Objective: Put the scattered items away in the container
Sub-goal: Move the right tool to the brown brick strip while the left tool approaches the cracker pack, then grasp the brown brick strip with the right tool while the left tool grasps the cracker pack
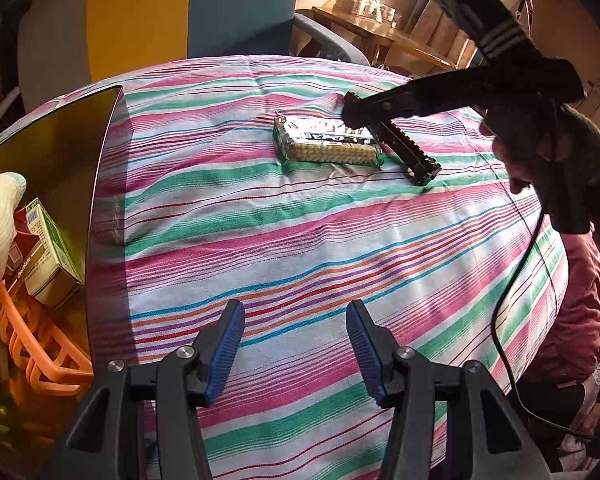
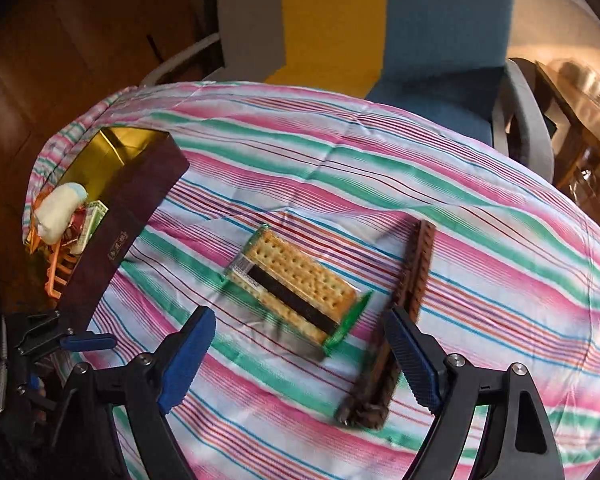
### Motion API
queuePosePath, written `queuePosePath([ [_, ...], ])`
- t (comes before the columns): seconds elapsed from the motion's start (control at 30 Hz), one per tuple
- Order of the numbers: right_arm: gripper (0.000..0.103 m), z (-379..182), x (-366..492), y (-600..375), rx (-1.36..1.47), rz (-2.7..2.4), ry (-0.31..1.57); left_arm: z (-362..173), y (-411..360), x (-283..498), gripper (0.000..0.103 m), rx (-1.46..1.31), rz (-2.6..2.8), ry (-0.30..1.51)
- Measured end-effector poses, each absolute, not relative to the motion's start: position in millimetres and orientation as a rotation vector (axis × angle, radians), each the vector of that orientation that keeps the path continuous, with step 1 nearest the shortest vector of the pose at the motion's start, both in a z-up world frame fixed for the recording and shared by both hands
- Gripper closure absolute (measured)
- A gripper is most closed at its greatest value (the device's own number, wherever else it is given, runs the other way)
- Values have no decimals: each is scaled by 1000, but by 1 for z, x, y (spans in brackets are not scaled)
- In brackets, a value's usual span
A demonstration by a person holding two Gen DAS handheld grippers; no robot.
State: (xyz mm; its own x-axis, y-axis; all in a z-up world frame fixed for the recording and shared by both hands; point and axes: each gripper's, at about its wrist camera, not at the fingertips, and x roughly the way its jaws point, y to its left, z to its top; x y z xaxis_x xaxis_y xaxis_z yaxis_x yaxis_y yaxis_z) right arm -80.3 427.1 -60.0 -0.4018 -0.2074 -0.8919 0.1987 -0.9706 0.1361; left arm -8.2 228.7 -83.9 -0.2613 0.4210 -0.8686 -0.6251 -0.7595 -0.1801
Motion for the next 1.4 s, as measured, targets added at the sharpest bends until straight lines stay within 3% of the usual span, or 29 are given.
queuePosePath([
  [0.13, 14, -81, -120, 421, 1652, -2376, -56, -81, 225, -6, 49, -1318, 2055, 249],
  [0.27, 13, -103, -135, 426, 1756, -2234, -277, -78, 223, -5, 48, -1311, 2052, 227],
  [0.6, 9, -99, -52, 412, 1568, -1996, -702, -71, 224, -10, 48, -1313, 2055, 178],
  [1.07, 9, -72, 65, 491, 1381, -2469, -915, -77, 310, -59, 45, -1393, 2067, 312],
  [1.4, 9, -78, 70, 499, 1323, -2528, -982, -94, 317, -66, 47, -1403, 2088, 343],
])
